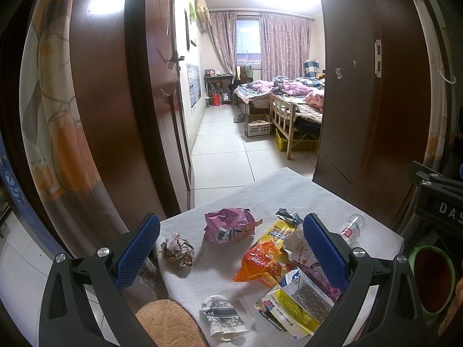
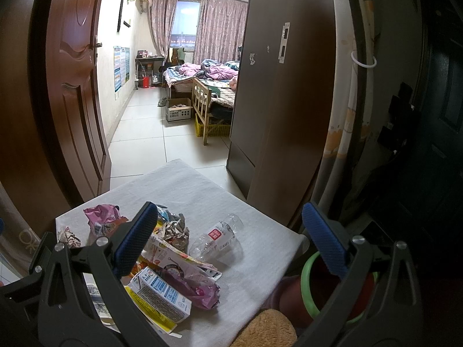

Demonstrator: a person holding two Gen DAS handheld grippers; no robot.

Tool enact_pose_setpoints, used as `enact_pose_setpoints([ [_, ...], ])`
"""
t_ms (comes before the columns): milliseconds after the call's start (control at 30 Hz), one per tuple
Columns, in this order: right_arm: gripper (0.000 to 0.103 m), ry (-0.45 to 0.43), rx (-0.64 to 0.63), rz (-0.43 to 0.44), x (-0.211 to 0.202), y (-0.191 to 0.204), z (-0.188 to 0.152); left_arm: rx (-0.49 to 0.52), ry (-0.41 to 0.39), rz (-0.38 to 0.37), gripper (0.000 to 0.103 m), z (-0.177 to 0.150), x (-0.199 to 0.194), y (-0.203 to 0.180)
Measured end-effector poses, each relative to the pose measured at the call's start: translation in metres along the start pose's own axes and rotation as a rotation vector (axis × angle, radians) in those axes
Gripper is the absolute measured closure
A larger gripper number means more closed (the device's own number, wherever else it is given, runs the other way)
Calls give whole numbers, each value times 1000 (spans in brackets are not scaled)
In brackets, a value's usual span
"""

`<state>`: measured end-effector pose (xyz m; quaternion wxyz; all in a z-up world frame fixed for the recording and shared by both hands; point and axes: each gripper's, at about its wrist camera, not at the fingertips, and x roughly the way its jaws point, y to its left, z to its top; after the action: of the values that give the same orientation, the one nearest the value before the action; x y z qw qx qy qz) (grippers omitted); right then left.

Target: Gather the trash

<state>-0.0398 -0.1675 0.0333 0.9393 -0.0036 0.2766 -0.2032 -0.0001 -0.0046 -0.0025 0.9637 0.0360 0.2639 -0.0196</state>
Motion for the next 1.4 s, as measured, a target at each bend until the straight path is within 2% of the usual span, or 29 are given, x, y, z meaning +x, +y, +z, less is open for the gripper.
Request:
enact_pose_setpoints([
  [433,4,1,-1,0,0,0,0,-6,-7,-10,8,1,-1,2],
  [567,4,1,-1,0,0,0,0,-34,-49,-36,8,4,-8,5],
  [733,4,2,-1,0,1,0,-1,-14,-102,-29,8,7,-10,8],
  [900,4,9,-23,-12,6,2,-5,-16,-91,-19,8,8,7,27],
  [967,4,4,-41,-13,10,4,-8,-11,-61,11,8,5,19,37],
  [1033,4,7,-57,2,19,6,-14,-26,21,17,8,-1,38,52],
  [1167,4,92,-69,65,48,6,-23,-55,154,45,8,-24,80,74],
  [1267,4,136,-74,102,63,8,-29,-119,271,1,8,-43,112,86],
  [1333,4,158,-85,116,72,11,-30,-161,345,5,15,-57,140,92],
  [1400,4,173,-89,113,80,12,-34,-158,386,32,17,-64,162,93],
])
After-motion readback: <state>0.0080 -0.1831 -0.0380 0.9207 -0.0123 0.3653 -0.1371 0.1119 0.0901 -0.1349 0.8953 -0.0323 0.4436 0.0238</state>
